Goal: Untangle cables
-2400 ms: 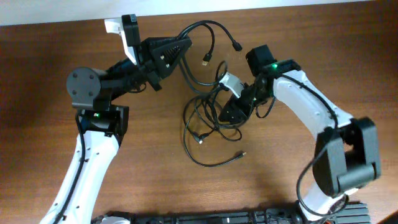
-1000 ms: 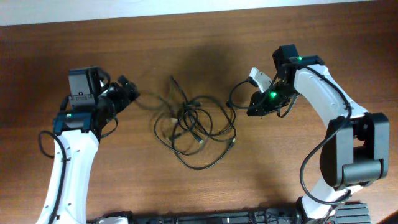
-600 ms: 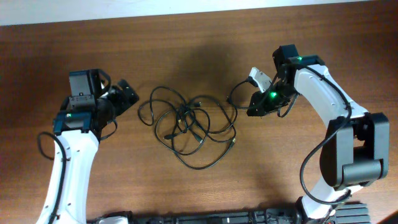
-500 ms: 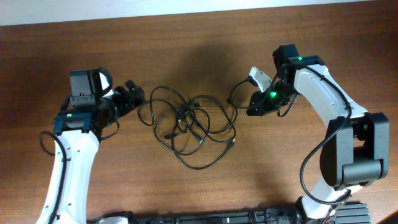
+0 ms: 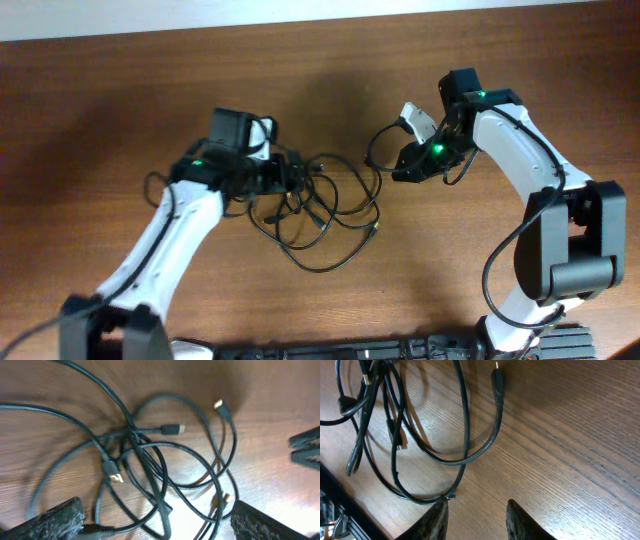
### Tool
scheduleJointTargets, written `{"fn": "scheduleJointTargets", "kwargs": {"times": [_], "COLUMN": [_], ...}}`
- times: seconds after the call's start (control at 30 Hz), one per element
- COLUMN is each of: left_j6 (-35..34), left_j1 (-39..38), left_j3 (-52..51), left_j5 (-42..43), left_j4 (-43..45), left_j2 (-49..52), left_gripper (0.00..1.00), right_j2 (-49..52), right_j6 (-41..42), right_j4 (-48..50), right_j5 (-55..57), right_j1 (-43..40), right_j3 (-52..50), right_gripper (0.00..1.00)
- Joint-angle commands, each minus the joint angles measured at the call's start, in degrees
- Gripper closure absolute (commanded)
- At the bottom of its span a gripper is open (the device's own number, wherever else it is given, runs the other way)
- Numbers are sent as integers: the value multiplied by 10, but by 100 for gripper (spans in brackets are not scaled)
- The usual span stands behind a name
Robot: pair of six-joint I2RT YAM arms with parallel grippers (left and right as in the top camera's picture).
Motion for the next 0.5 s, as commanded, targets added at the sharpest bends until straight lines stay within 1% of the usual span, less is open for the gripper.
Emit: {"fn": "scheduleJointTargets", "kwargs": {"times": [0.0,0.03,0.07,0.1,0.13,0.17,0.2,0.23,0.27,0.33,0.37,0.47], "left_j6": [11,11,11,11,11,8,-2,0,25,96,116,176], "left_j1": [-32,-42,-46,-48,-48,-48,-48,-48,-48,-48,-48,-48], "left_j3": [3,3,3,3,3,3,3,6,14,33,43,83], "left_j5": [-17,-26,-26,-26,-24,-23,-20,-7,23,92,110,146], "left_j4": [22,30,33,35,35,35,35,35,35,27,19,-13], "left_j2": [44,65,81,90,97,101,101,100,96,82,73,14], "left_gripper": [7,9,16,51,74,100,100,100,100,100,100,100], "right_j2": [3,3,3,3,3,3,3,3,2,-7,-16,-61], "right_j6": [5,5,5,5,4,4,4,4,3,-34,-48,-50], "right_j4": [1,0,-1,-3,-6,-10,-14,-17,-22,-38,-42,-42], "right_j5": [-12,-12,-12,-12,-12,-12,-12,-14,-19,-52,-66,-67], "right_j1": [2,2,2,2,2,2,2,2,2,2,2,2], "right_j3": [-1,-1,-1,-1,-1,-1,-1,-1,-1,-1,-1,-1], "right_gripper": [64,64,66,75,81,88,93,94,94,94,94,94]}}
